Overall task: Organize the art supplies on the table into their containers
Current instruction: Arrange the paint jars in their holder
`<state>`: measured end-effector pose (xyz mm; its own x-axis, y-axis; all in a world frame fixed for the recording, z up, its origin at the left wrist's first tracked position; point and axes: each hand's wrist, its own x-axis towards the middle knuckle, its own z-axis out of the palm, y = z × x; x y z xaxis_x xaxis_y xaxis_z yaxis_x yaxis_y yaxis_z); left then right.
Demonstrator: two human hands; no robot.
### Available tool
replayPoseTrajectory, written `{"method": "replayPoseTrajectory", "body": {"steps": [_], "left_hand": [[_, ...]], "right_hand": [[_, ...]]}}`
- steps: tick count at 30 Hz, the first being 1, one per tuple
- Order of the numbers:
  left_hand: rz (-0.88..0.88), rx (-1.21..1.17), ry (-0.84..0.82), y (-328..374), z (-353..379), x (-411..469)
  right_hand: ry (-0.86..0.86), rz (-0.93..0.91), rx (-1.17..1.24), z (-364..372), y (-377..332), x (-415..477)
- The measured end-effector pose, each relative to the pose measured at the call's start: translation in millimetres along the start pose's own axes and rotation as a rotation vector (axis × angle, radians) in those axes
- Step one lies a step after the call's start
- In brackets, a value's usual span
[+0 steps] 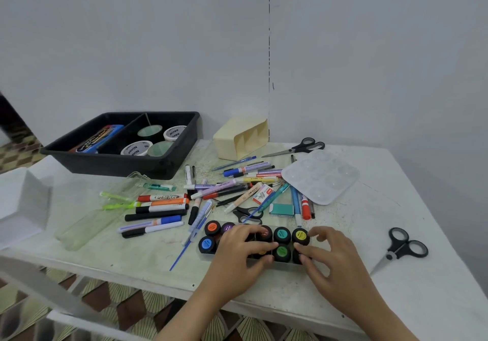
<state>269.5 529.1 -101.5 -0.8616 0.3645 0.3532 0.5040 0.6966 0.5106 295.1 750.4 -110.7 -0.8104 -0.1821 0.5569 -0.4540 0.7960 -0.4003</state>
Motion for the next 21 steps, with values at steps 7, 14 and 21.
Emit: {"method": "replayPoseTrajectory", "body": {"steps": [7, 14, 21], "left_hand": [[0.027, -0.039, -0.027, -5, -9, 0], [-0.142, 0.118, 0.339, -48, -74, -2], [-0.535, 0.377, 0.404, -137, -149, -23]], "right_hand": [[-0.056, 0.145, 0.295, 3, 10, -5], [-0.097, 0.175, 0.313, 3, 6, 5], [-0.065, 0.188, 0.295, 9, 8, 16]]}}
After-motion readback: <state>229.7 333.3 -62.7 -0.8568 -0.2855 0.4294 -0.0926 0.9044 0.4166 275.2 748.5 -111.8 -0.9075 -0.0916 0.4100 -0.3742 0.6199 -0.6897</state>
